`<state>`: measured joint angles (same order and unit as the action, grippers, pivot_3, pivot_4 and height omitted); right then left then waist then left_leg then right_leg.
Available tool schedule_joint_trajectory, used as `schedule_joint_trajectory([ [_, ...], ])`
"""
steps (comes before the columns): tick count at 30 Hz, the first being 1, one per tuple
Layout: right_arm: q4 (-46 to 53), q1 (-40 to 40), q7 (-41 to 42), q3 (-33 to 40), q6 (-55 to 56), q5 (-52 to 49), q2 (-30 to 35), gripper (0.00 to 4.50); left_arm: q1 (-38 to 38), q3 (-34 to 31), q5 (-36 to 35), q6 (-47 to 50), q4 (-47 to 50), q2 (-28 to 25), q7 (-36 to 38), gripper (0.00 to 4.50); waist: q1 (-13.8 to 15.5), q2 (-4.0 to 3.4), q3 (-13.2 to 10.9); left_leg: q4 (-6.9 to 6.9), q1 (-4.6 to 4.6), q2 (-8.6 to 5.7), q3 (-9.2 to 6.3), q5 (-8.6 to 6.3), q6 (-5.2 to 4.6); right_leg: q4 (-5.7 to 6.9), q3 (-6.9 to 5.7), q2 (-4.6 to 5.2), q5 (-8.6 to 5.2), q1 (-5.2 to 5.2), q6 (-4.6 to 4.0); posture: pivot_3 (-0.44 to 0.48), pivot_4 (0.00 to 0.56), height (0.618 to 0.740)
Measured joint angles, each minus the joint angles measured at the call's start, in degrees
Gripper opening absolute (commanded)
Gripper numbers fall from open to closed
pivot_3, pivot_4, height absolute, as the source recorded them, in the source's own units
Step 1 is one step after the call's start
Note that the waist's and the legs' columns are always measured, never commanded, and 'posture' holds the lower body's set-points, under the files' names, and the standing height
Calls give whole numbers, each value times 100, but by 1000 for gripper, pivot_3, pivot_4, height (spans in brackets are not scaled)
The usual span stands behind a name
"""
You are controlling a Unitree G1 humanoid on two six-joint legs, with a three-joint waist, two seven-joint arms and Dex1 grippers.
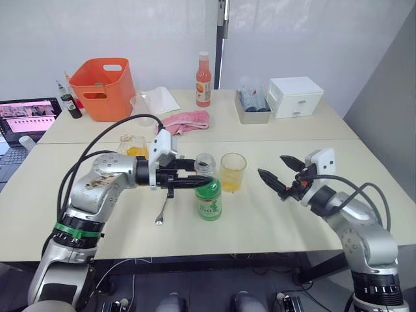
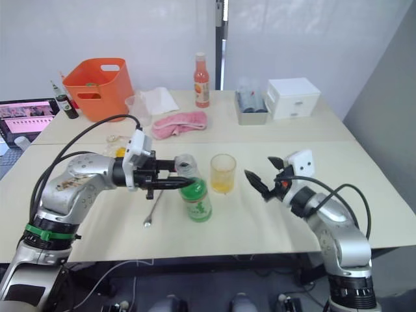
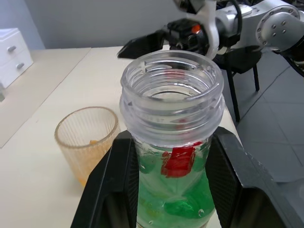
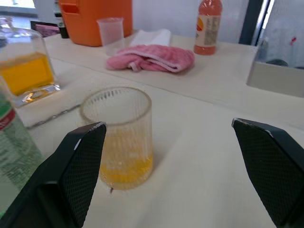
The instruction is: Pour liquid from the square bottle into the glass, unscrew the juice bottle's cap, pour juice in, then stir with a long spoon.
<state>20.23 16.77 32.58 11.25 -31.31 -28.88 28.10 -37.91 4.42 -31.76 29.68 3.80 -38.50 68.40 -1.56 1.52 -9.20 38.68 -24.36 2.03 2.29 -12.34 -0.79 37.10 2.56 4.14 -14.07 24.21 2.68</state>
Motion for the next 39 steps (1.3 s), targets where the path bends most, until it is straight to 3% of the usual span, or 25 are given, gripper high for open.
schedule_joint_trajectory([
  [4,270,80,5,136,-307,-373,245,4478,-26,-253,-32,143,-283,-408,111,1499,24,1,-2,0,0,-1,1,0,0,-1,-3,2,0,-1,0,0,150,715],
  [8,300,-141,-17,45,-409,-390,283,4478,-353,-328,380,-184,-913,-409,-99,1499,102,7,-6,8,-7,-11,2,0,0,-1,-6,11,0,-2,1,0,150,715],
  [15,492,-276,-124,-207,-423,-387,223,4478,-1271,-169,1116,-1141,-1892,377,-497,1499,221,20,-13,24,-42,-21,-7,-1,-3,-10,-16,17,4,10,10,0,150,715],
  [24,884,-356,-463,-304,-943,-543,162,4478,-2246,197,2276,-3513,-4181,1504,-886,1499,221,25,-17,24,-53,-21,-10,-1,-3,-10,-18,16,4,17,10,0,150,715],
  [31,1185,-396,-827,-421,-1181,-610,14,4478,-2844,453,3268,-5921,-5827,1911,-1579,1499,218,26,-17,24,-59,-24,-11,-2,-5,-15,-20,18,5,19,13,0,150,715],
  [39,1399,-641,-1204,-476,-1187,-602,-197,4478,-2851,850,4423,-7489,-6851,2116,-2866,1499,217,27,-18,28,-70,-25,-15,-2,-5,-11,-23,19,7,27,15,0,150,715],
])
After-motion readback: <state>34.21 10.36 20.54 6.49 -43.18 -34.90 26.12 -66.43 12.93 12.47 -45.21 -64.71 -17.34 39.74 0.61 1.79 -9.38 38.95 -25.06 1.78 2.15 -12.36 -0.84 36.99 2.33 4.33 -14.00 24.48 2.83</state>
